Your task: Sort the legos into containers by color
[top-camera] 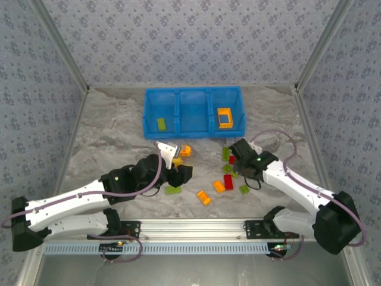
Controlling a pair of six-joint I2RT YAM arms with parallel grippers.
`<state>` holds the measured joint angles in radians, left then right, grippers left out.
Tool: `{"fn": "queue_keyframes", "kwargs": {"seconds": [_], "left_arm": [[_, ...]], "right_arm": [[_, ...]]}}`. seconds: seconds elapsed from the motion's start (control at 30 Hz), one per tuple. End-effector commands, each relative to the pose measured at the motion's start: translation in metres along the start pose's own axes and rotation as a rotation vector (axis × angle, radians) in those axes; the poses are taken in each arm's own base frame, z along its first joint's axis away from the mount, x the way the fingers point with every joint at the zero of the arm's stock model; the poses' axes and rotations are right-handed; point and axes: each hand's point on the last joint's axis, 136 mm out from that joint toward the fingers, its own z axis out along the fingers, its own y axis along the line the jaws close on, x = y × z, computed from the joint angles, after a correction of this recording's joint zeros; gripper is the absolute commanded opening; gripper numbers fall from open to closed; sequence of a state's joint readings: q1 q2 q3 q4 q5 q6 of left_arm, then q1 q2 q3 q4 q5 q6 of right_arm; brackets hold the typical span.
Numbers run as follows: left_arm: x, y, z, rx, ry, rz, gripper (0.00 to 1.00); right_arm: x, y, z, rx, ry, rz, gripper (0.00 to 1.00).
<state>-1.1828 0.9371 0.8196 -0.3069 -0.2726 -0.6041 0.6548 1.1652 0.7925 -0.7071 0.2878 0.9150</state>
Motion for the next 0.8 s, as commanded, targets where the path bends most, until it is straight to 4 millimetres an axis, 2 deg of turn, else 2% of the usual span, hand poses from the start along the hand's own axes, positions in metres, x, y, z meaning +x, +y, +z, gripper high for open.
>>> {"fn": "queue_keyframes", "kwargs": {"seconds": [0.0,0.1,0.13,0.33,0.4,0.53,0.63,0.77], "left_arm": [[-0.026,0.010,-0.024,-0.082,-0.096,-0.011,0.61],[-0.033,0.032,-0.038,-0.186,-0.140,-0.046,0.61],[-0.035,0.037,-0.042,-0.206,-0.154,-0.049,0.61],[-0.040,0.053,-0.060,-0.266,-0.193,-0.076,0.61],[-0.040,0.053,-0.062,-0.264,-0.191,-0.076,0.61],[-0.040,0.052,-0.063,-0.266,-0.180,-0.071,0.61],[-0.040,0.052,-0.063,-0.264,-0.179,-0.073,0.61],[-0.039,0.051,-0.062,-0.260,-0.174,-0.073,0.61]], "right_arm": [[-0.029,0.063,-0.030,-0.063,-0.106,-0.222,0.24],[-0.043,0.131,-0.032,-0.143,-0.099,-0.330,0.24],[-0.047,0.150,-0.027,-0.167,-0.085,-0.347,0.24],[-0.088,0.208,0.025,-0.152,-0.024,-0.380,0.24],[-0.099,0.217,0.042,-0.132,-0.020,-0.391,0.24],[-0.116,0.221,0.077,-0.090,0.006,-0.379,0.24],[-0.118,0.221,0.101,-0.091,0.043,-0.369,0.24],[-0.120,0.225,0.119,-0.087,0.069,-0.400,0.25]]}}
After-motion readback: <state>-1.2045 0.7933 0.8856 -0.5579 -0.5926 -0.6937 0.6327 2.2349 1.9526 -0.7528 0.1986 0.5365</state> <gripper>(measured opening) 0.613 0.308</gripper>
